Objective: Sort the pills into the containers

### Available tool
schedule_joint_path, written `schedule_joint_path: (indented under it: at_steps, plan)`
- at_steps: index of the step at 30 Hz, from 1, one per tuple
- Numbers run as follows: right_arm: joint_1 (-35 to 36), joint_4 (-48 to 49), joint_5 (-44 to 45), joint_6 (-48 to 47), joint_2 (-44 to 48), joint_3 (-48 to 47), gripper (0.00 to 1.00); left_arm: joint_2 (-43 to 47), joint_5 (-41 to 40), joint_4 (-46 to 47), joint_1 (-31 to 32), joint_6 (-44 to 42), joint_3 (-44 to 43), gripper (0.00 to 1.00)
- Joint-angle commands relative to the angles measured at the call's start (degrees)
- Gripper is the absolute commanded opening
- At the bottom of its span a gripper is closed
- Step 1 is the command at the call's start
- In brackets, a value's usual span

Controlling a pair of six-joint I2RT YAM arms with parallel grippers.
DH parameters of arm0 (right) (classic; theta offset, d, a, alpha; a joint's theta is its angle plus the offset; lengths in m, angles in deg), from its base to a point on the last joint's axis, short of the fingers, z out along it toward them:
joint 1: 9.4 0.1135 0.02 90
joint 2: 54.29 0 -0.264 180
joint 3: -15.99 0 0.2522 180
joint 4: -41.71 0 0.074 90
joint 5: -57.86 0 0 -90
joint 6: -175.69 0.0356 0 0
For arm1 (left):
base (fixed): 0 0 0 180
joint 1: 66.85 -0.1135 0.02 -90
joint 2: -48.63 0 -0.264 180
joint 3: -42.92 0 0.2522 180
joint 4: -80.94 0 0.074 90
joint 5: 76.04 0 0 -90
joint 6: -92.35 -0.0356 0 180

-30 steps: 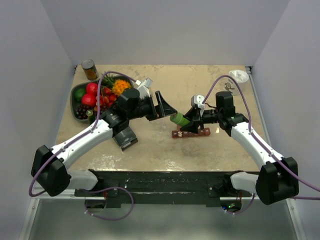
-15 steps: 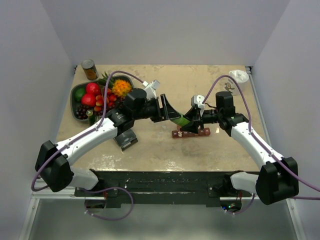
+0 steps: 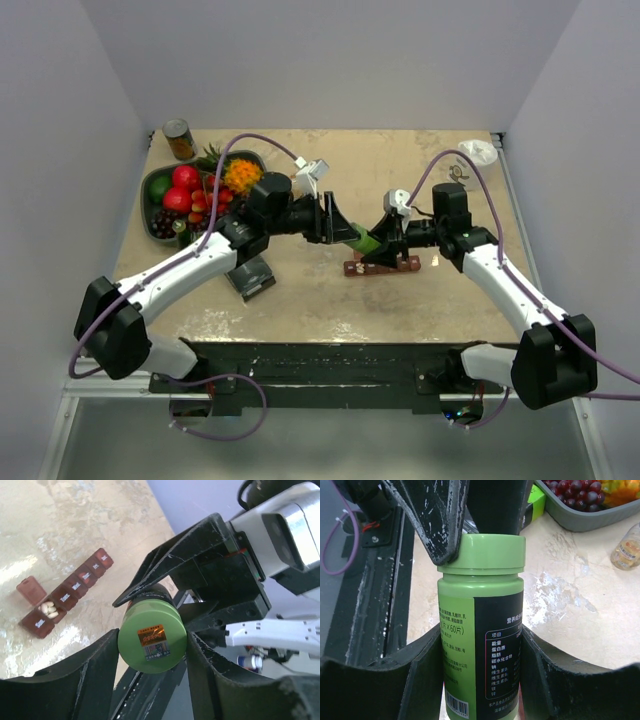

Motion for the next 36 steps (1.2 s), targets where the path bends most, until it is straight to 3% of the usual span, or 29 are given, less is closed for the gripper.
schedule_joint_path:
  at_steps: [1, 2, 5, 12, 17, 20, 23, 29, 36]
  plan:
    - [0.4, 5.4, -8.8, 4.2, 1.6, -1.9, 0.00, -3.1, 19.4, 9.8, -3.0, -7.5, 2.7, 0.14]
    - [0.3, 7.1, -9.8, 6.1, 1.6, -1.7, 0.00, -4.0, 22.5, 14.6, -4.8, -7.5, 3.4, 0.13]
    - [0.8, 11.5, -12.3, 10.9, 1.5, -0.8, 0.00, -6.3, 31.5, 17.4, -6.5, -10.7, 3.6, 0.12]
    - [1.7, 27.9, -14.7, 28.8, -1.1, 1.7, 0.00, -7.7, 32.0, 13.5, -6.3, -24.4, 0.6, 0.09]
    - [2.8, 26.2, -17.4, 32.5, -4.8, -1.5, 0.00, -5.6, 35.6, 24.4, -6.3, -24.1, 4.9, 0.09]
    - [3.6, 19.1, -19.3, 29.6, -6.8, -5.6, 0.00, -5.5, 38.1, 28.0, -6.3, -24.0, 5.9, 0.11]
    - [3.9, 12.7, -20.9, 25.1, -7.7, -8.9, 0.00, -5.7, 38.9, 30.2, -6.9, -22.5, 5.8, 0.15]
    - [4.2, 10.9, -22.1, 24.3, -7.0, -10.3, 0.00, -4.3, 39.2, 31.0, -8.3, -20.9, 5.7, 0.43]
    - [4.7, 9.4, -21.9, 23.9, -7.1, -11.4, 0.00, -2.8, 36.8, 19.5, -8.9, -28.9, 1.7, 0.59]
